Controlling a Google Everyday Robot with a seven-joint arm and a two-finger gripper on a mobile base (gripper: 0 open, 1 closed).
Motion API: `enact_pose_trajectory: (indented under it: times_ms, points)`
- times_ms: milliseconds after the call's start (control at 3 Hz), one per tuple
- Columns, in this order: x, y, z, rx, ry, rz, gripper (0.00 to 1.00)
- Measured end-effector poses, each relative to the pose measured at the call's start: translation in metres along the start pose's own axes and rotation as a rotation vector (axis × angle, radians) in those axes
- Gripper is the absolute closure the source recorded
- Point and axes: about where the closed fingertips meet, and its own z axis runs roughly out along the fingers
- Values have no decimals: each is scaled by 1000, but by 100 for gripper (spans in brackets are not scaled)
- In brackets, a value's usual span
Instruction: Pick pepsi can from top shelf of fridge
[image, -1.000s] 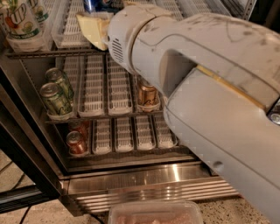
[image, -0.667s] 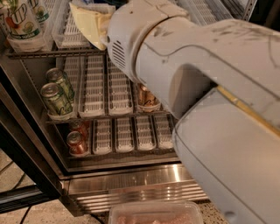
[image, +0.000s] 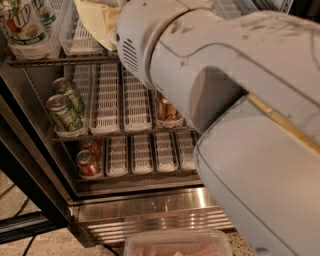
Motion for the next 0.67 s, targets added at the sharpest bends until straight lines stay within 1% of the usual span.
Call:
enact_pose_trajectory:
  times_ms: [333, 667]
  points:
    - [9, -31, -20, 78, 22, 47, 100]
    - [35, -68, -40, 128, 85, 126, 100]
